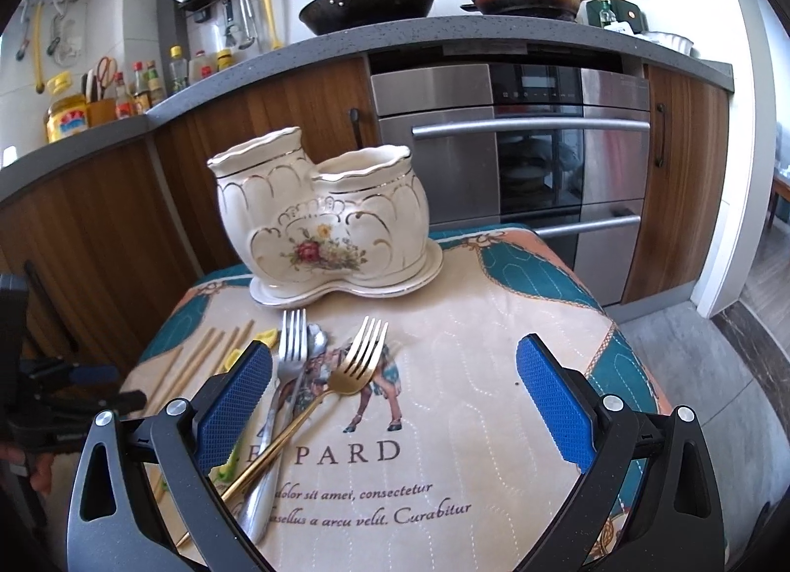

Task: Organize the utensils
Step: 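Lower the left tool onto a wooden chopstick and close on it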

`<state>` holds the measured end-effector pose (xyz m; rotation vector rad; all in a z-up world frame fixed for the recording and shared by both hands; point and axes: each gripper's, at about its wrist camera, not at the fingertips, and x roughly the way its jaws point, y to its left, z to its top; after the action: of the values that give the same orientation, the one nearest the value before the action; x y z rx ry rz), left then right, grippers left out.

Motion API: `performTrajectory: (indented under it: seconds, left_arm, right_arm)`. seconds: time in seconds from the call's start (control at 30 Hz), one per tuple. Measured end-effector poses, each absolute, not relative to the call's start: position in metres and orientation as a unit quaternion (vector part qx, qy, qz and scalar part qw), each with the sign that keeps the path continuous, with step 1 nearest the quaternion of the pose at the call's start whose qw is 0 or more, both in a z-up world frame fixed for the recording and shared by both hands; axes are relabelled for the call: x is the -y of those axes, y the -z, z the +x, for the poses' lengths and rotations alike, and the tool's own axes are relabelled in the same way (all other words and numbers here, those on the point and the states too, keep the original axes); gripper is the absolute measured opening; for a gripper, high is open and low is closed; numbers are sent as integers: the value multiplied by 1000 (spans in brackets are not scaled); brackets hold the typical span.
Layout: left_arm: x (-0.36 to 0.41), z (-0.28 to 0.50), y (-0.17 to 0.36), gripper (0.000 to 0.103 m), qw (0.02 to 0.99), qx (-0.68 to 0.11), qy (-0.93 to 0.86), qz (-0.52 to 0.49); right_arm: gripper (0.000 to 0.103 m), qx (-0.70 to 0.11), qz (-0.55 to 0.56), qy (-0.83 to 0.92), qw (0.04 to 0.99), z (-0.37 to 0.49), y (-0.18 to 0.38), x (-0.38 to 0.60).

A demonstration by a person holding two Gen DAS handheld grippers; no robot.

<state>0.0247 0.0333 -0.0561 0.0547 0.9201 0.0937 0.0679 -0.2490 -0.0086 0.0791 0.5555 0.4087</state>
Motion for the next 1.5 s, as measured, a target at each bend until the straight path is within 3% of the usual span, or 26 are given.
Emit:
performTrajectory:
  seconds: [0.13, 0.4, 0.5, 0.67, 1.23, 1.5]
  left_arm:
    - [-29, 22, 58, 35, 887, -459, -42, 28]
    - [-26, 30, 56, 28, 879, -474, -42, 8]
    - [-29, 33, 56, 10, 881, -471, -42, -7]
    - [-32, 33, 57, 4, 886, -462, -41, -14]
    - [-33, 36, 25, 4, 947, -318, 3, -42]
    - [-40, 35, 29, 4, 947, -309, 47, -79]
  right_arm:
    - [98, -270, 31, -199, 941, 65, 10, 251]
    - [98, -268, 22, -195, 943, 64, 12, 253]
    - [98, -268, 20, -194, 943, 64, 12, 254]
    - [98, -273, 18, -191, 943, 67, 13, 255]
    - [95, -349, 5, -232, 908, 79, 28, 229]
    - [53, -413, 23, -224, 882, 88, 36, 205]
